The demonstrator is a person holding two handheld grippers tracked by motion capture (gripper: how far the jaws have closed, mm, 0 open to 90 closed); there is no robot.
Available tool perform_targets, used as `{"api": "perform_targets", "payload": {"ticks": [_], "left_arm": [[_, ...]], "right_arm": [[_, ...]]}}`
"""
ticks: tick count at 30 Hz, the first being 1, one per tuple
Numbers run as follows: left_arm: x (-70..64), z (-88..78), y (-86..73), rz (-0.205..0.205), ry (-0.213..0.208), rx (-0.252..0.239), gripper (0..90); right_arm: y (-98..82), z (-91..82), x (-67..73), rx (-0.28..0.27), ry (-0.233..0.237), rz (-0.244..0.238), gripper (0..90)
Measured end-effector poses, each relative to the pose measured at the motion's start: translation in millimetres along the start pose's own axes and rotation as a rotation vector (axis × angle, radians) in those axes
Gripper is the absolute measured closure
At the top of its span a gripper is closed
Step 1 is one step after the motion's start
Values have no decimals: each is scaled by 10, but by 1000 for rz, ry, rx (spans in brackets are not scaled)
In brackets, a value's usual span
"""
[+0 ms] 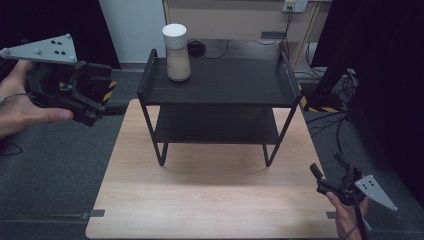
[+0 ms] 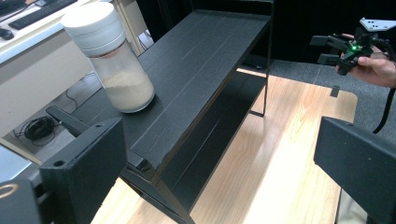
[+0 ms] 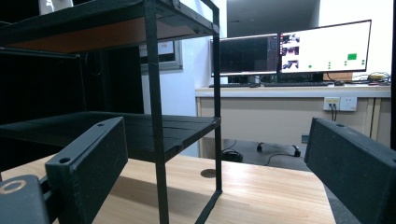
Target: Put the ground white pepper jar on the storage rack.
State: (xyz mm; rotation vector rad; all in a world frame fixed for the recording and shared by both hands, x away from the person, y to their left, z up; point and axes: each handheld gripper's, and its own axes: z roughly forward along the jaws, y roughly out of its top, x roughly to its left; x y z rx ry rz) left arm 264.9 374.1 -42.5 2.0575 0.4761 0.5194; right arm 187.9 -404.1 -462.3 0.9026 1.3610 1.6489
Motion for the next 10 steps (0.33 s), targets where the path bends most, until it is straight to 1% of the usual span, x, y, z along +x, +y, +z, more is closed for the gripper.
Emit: {"api": "perform_targets", "payload": {"ticks": [10], "left_arm": [[-4,-2,5,6,3,-2,8]], "right_arm": [[-1,6,-4,2,2,-2,60]]}}
